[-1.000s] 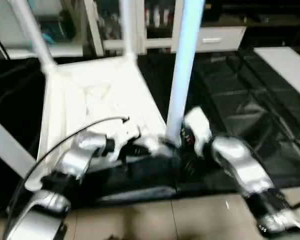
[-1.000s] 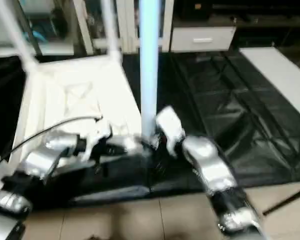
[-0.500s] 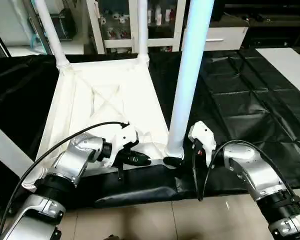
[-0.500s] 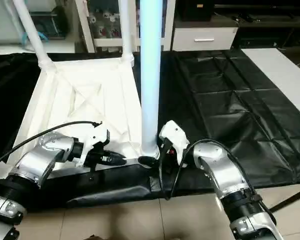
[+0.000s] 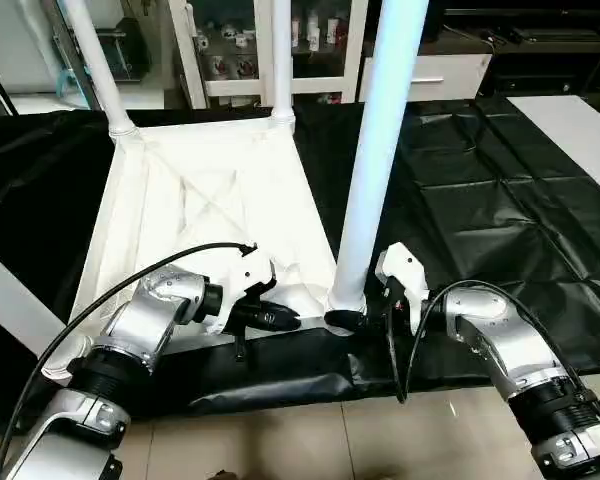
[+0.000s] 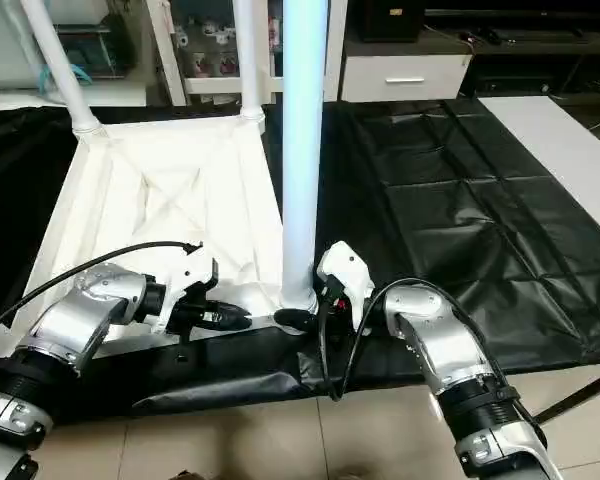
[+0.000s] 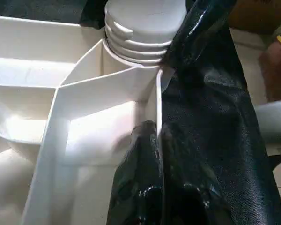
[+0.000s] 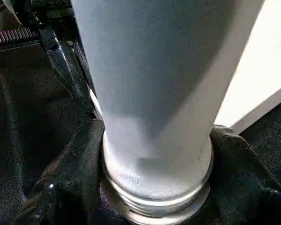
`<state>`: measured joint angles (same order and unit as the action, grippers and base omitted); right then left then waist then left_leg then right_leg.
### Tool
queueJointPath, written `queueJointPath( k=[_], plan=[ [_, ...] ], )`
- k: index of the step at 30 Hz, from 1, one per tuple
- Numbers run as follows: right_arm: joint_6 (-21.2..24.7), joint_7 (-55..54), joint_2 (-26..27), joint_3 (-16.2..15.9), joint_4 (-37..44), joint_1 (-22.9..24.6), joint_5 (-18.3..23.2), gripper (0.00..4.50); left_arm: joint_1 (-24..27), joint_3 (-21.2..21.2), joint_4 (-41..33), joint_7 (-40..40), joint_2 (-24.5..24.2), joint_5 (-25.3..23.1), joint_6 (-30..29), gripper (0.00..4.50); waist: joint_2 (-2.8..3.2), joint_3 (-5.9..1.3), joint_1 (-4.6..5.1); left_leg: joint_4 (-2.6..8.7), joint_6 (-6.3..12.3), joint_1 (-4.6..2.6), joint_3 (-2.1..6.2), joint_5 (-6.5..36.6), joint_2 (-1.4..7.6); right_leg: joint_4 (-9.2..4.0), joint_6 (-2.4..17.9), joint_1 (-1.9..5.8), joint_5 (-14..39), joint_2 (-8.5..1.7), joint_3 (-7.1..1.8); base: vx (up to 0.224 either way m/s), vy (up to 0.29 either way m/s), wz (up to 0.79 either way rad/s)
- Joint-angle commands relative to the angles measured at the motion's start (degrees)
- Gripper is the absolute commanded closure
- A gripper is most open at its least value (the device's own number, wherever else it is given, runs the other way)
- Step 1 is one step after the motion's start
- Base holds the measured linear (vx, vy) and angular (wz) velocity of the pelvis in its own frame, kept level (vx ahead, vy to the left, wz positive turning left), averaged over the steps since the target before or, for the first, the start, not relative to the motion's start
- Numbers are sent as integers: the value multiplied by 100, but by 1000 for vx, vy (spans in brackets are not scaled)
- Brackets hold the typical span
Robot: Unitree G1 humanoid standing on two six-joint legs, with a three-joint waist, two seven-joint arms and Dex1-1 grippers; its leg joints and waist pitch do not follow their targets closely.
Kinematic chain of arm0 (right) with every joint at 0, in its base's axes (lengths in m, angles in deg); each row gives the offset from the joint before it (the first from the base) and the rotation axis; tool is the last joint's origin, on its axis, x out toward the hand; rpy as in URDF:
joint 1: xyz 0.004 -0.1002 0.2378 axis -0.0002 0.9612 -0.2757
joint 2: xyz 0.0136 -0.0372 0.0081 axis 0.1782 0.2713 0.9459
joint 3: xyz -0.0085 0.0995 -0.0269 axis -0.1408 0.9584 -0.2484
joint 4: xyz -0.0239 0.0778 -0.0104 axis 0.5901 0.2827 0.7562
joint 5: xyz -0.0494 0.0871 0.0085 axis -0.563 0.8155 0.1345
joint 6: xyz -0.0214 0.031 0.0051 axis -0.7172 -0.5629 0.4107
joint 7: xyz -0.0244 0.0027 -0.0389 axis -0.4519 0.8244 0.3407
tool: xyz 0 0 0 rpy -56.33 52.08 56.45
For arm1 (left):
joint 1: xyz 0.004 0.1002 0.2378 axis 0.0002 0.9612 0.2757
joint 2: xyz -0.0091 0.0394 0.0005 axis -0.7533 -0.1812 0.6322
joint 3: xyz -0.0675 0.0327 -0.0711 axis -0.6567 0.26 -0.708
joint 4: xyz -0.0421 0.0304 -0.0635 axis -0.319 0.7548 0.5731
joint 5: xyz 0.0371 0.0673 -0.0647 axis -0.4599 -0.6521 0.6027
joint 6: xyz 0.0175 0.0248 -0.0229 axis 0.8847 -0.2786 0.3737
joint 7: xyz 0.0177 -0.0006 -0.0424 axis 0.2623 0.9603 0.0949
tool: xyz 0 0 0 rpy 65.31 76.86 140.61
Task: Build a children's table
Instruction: Rotate leg to tighten
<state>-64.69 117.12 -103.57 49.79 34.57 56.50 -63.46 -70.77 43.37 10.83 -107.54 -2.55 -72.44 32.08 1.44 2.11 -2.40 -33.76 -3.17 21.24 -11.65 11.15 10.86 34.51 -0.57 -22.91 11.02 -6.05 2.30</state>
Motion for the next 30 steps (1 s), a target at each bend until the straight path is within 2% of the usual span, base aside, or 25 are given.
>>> queueJointPath(
  k=[1,3,5,6,7,8,9,10,11,12,13,15,16,17,18,19,20,21,23,24,25,26,27,29,30],
  plan=[
    [34,-53,33,161,-94,-89,51,172,141,165,23,-253,50,143,-111,450,-29,-320,2,399,366,-86,82,1006,216,-337,1528,231,527,-180,-157,0,0,0],
    [-36,-328,150,231,-219,-111,-5,173,138,153,42,-184,88,136,-151,450,-36,-317,15,398,364,-78,77,1006,210,-337,1558,231,466,-178,-156,0,0,0],
    [-167,-1249,492,424,-625,-252,-203,175,50,160,233,183,232,-24,-118,450,-42,-300,43,415,278,-64,87,1172,203,-365,1533,226,722,-189,-157,0,0,0],
    [-167,-1249,492,424,-625,-252,-203,176,50,160,233,183,232,-24,-118,450,-42,-300,43,415,278,-64,87,1172,203,-365,1533,226,722,-189,-157,0,0,0],
    [-285,-1911,724,525,-904,-357,-344,176,-58,122,445,536,399,-117,-71,450,-48,-258,105,459,88,-40,113,1515,188,-411,1383,216,1346,-190,-151,0,0,0],
    [-335,-2507,960,651,-1166,-464,-400,176,-182,79,672,894,580,-197,-17,450,-38,-257,122,468,8,-55,123,1654,185,-431,1310,209,1601,-198,-148,0,0,0],
    [-335,-2507,960,651,-1166,-464,-400,177,-182,79,672,894,580,-197,-17,450,-38,-265,149,474,-132,-92,143,1838,185,-462,1202,182,1905,-214,-152,0,0,0],
    [-380,-3167,1217,810,-1426,-597,-424,178,-331,55,912,1298,764,-300,3,450,-72,-266,185,476,-161,-85,151,1912,181,-476,1126,176,2022,-208,-155,0,0,0],
    [-380,-3167,1217,810,-1426,-597,-424,178,-331,55,912,1298,764,-300,3,450,-67,-262,191,474,-162,-97,148,1936,176,-492,1102,157,2053,-204,-159,0,0,0],
    [-423,-3794,1505,936,-1752,-782,-440,178,-551,-9,1226,1861,998,-407,-22,450,-66,-268,201,472,-129,-96,155,1955,181,-493,1081,161,2026,-200,-158,0,0,0],
    [-423,-3794,1505,936,-1752,-782,-440,178,-551,-9,1226,1861,998,-407,-22,450,-50,-260,220,470,-128,-108,139,1990,169,-516,1080,128,2035,-191,-163,0,0,0],
    [-486,-4105,1645,981,-1944,-889,-483,178,-659,-44,1380,2147,1113,-462,-47,450,-47,-277,216,468,-119,-89,150,1947,171,-502,1094,152,1969,-198,-159,0,0,0],
    [-606,-4904,1986,1061,-2398,-1194,-609,178,-934,-127,1788,2931,1394,-627,-85,450,-34,-273,218,471,-120,-95,135,1901,173,-504,1112,126,1824,-183,-164,0,0,0],
    [-634,-5016,2043,1071,-2476,-1246,-626,178,-978,-139,1859,3035,1441,-649,-77,450,-38,-274,231,459,-143,-103,129,1906,162,-496,1136,110,1795,-177,-164,0,0,0],
    [-684,-5217,2147,1089,-2617,-1340,-657,178,-1056,-161,1987,3222,1525,-688,-62,450,-55,-288,220,459,-135,-92,136,1848,149,-490,1150,135,1791,-188,-161,0,0,0],
    [-757,-5481,2275,1104,-2793,-1456,-709,178,-1153,-200,2144,3470,1630,-736,-37,450,-40,-292,210,462,-105,-82,139,1777,164,-487,1159,143,1658,-196,-163,0,0,0],
    [-818,-5579,2344,1083,-2891,-1522,-750,178,-1208,-225,2224,3602,1688,-755,-3,450,-94,-295,207,457,-78,-72,135,1729,156,-491,1151,155,1612,-194,-152,0,0,0],
    [-903,-5622,2404,1049,-2992,-1583,-800,178,-1248,-233,2281,3657,1724,-759,35,450,-95,-318,182,442,1,-75,127,1559,154,-458,1185,168,1346,-190,-155,0,0,0],
    [-1004,-5478,2477,1055,-3091,-1643,-765,178,-1259,-254,2292,3630,1738,-729,127,450,-94,-319,162,424,165,-42,116,1314,153,-419,1271,199,961,-194,-151,0,0,0],
    [-1060,-5364,2486,1070,-3086,-1642,-725,178,-1230,-237,2263,3550,1707,-727,174,450,-118,-325,154,411,262,-28,110,1201,153,-399,1310,217,813,-197,-146,0,0,0],
    [-1174,-5069,2465,1100,-3023,-1611,-629,178,-1166,-200,2211,3401,1637,-733,239,450,-111,-327,147,401,348,-32,101,1131,155,-392,1347,218,713,-200,-147,0,0,0],
    [-1240,-4841,2436,1120,-2950,-1572,-568,178,-1105,-173,2159,3288,1573,-742,291,450,-76,-325,138,404,370,-37,105,1109,157,-389,1369,218,685,-202,-145,0,0,0],
    [-1252,-4618,2390,1153,-2800,-1506,-480,178,-1042,-147,2069,3142,1510,-731,300,450,-95,-321,138,403,432,-26,101,1134,159,-394,1394,232,676,-201,-141,0,0,0],
    [-1249,-4241,2295,1164,-2528,-1373,-363,122,-940,-102,1919,2888,1397,-702,336,450,-120,-317,141,405,460,-28,99,1141,170,-396,1411,236,725,-203,-140,0,0,0],
    [-1238,-4070,2246,1145,-2397,-1302,-321,108,-891,-83,1845,2778,1346,-687,351,450,-108,-307,127,412,469,-31,101,1193,178,-404,1410,240,824,-211,-140,0,0,0]
  ],
)
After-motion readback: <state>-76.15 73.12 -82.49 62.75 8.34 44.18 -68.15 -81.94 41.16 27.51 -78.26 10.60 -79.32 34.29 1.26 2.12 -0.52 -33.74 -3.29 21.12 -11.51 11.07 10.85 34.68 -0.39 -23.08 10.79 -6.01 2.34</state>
